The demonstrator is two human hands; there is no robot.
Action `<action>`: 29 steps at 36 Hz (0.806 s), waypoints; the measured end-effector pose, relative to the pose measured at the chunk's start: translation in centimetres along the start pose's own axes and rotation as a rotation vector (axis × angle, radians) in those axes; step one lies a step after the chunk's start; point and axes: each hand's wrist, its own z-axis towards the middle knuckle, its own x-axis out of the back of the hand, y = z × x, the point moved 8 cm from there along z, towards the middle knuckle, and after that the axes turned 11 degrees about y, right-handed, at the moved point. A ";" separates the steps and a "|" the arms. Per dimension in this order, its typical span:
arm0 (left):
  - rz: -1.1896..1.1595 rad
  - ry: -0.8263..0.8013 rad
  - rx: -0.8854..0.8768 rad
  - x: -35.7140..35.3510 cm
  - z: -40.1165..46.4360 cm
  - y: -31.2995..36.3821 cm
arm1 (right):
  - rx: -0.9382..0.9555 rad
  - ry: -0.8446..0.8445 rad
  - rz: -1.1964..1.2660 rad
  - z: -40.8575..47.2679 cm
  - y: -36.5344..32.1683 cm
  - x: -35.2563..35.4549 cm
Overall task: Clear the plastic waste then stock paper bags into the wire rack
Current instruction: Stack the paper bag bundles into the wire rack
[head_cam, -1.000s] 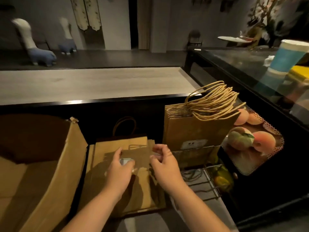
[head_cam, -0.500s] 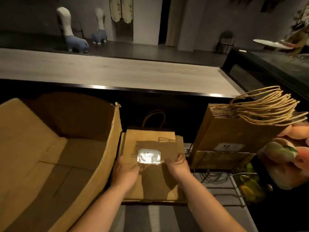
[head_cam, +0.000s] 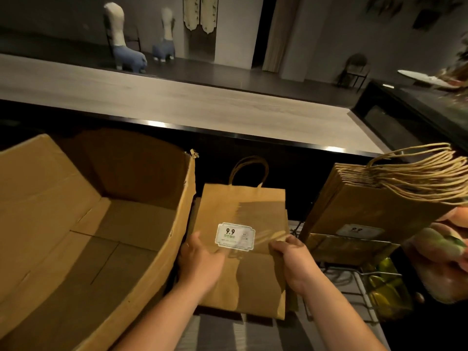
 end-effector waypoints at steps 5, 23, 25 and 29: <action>-0.129 -0.009 -0.037 0.7 -2.6 1.3 | 0.129 -0.068 0.055 -2.7 -2.1 1.7; -0.771 -0.008 -0.272 5.3 -6.3 8.1 | 0.568 -0.006 0.252 -8.6 -8.7 6.7; -0.846 -0.058 -0.250 4.3 -6.0 7.4 | 0.561 0.027 0.216 -7.5 -7.3 6.9; -0.848 -0.132 -0.138 1.6 -4.8 4.7 | 0.357 -0.063 0.241 -5.6 -3.7 4.9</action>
